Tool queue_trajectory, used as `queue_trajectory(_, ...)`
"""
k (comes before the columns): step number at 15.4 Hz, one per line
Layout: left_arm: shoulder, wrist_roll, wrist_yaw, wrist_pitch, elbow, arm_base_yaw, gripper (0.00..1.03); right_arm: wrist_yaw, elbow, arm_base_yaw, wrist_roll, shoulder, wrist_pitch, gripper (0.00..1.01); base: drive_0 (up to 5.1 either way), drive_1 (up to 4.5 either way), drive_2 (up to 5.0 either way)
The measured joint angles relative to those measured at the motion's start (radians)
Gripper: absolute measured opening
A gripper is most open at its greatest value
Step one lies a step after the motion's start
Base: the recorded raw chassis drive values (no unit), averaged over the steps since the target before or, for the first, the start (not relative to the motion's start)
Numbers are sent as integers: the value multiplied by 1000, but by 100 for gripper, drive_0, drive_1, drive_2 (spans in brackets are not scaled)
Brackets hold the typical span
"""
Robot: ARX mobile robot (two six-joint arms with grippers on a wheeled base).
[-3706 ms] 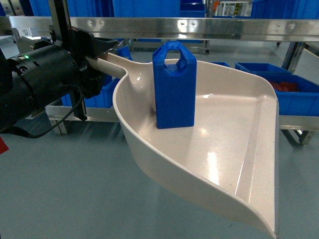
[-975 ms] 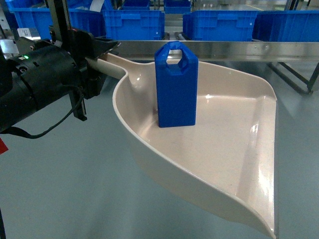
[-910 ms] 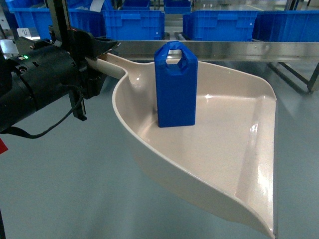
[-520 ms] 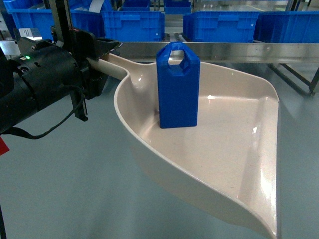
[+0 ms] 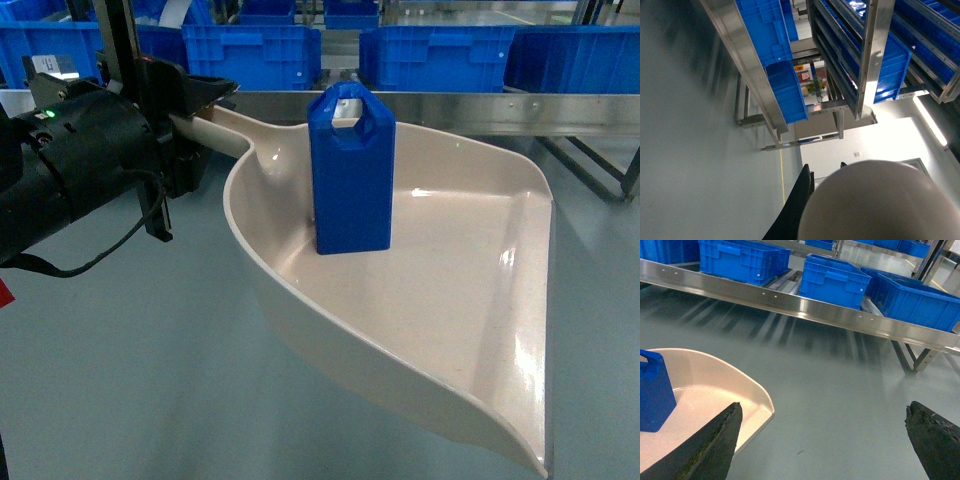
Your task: Place part in tray to right shelf
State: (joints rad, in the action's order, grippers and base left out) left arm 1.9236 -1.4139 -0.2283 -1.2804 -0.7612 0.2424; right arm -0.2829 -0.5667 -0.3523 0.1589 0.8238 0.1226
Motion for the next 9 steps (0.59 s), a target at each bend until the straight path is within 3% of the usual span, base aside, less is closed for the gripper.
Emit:
queue_trajectory(5,0,-1,-1,0,0,1,12,0,0,0,0,0,-2,98,279,226,-494)
queue_trajectory(9,0,0,-2,0,0,5,12,-2,0,0,0,0,0,98,16,397,-365)
